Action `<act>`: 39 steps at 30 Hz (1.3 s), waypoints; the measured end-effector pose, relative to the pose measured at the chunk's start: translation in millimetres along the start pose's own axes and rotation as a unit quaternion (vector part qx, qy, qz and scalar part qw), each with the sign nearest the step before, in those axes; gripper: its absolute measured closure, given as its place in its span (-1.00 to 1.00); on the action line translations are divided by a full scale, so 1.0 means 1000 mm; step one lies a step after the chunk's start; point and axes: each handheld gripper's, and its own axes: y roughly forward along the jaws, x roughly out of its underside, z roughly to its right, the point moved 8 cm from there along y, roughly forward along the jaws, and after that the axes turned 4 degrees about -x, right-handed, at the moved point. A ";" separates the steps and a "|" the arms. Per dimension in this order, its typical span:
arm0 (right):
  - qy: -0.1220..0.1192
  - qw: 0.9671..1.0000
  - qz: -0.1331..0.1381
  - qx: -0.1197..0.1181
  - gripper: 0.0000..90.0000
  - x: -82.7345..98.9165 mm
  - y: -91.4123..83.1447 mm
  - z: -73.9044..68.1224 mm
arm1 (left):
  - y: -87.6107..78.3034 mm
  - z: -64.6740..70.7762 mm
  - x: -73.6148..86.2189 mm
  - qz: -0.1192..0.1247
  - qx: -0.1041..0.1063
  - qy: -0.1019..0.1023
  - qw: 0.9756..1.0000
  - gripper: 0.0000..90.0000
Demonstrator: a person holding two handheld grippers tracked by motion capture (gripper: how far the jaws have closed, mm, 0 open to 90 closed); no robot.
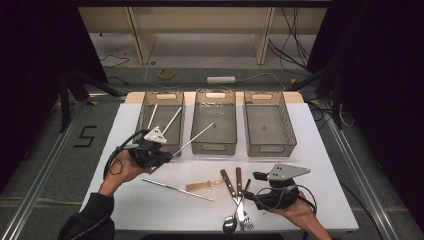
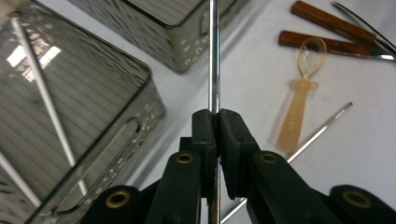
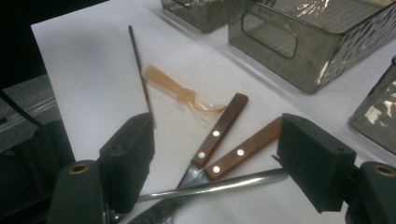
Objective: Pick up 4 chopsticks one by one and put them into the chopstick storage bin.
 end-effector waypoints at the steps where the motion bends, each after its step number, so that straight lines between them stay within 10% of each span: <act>1: 0.001 1.000 0.001 0.001 -0.37 0.000 0.000 0.000 | -0.001 -0.002 -0.001 0.004 -0.003 -0.004 1.000 0.88; 17: 0.003 1.000 0.007 0.004 -0.39 -0.001 -0.001 0.002 | -0.010 -0.033 -0.016 0.036 -0.036 -0.054 0.997 0.88; 39: 0.002 1.000 0.004 0.001 -0.39 0.000 0.000 0.001 | -0.003 -0.103 -0.029 0.051 -0.115 -0.121 0.985 0.88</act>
